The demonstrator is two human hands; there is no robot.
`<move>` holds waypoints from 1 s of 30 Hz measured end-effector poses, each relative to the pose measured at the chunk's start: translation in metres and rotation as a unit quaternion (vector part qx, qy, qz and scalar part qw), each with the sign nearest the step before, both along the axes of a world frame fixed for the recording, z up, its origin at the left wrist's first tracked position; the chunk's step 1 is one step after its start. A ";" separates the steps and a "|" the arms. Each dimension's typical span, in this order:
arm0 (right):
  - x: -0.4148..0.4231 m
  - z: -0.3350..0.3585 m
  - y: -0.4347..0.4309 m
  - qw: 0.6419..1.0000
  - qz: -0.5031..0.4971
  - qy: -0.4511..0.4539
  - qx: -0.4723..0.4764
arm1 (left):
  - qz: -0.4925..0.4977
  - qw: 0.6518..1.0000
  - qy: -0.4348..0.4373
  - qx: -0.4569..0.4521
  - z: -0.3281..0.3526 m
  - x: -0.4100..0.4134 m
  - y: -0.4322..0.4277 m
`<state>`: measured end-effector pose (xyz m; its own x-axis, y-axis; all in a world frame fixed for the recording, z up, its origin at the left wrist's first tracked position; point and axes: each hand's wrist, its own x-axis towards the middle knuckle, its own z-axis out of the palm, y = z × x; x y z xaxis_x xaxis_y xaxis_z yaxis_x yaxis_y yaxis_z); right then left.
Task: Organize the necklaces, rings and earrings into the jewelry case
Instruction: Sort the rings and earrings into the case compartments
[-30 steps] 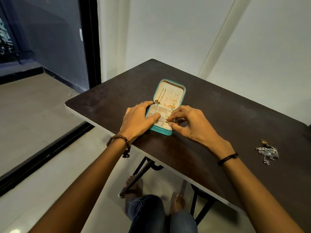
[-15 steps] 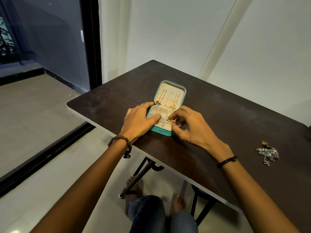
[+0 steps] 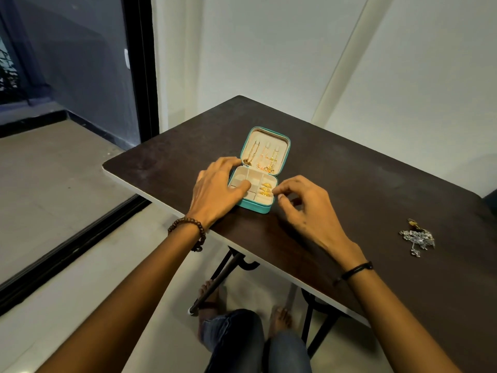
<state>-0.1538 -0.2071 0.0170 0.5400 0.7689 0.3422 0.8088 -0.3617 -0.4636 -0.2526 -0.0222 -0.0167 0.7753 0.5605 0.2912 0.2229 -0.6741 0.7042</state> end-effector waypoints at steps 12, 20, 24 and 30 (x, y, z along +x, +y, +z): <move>0.009 0.008 -0.085 0.994 -0.064 0.000 0.086 | -0.114 0.985 -0.125 0.038 0.023 0.029 -0.106; 0.039 0.006 -0.169 0.983 -0.150 -0.010 0.110 | -0.202 0.977 -0.069 0.020 0.024 0.080 -0.183; 0.067 0.000 -0.210 0.966 -0.225 0.010 0.126 | -0.235 0.970 -0.011 -0.063 0.017 0.114 -0.217; 0.114 -0.017 -0.255 0.922 -0.347 0.085 0.148 | -0.226 0.972 0.018 -0.062 0.007 0.158 -0.243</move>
